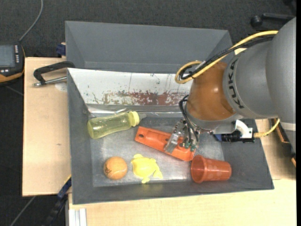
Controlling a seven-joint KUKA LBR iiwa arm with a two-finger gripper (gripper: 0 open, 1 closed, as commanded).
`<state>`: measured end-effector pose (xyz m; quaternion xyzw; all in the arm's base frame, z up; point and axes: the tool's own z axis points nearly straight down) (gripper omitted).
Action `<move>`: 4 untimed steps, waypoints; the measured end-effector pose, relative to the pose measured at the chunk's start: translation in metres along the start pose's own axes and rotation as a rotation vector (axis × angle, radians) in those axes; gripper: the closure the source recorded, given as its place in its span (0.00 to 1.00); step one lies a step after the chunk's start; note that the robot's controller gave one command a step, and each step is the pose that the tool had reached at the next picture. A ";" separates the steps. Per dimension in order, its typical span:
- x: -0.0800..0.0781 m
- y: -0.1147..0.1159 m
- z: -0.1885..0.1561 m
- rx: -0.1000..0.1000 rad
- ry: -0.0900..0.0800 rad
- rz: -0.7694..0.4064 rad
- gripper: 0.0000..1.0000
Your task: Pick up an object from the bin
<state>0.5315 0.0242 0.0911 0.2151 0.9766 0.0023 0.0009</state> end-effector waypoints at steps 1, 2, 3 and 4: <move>-0.001 0.001 -0.012 -0.003 -0.005 -0.001 1.00; -0.002 0.001 -0.019 -0.003 -0.006 -0.001 1.00; -0.001 0.001 -0.029 -0.003 -0.005 -0.001 1.00; -0.002 0.001 -0.041 -0.004 -0.008 -0.002 1.00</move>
Offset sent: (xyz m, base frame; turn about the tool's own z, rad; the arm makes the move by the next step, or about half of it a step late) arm -0.0002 -0.0001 0.0040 0.0000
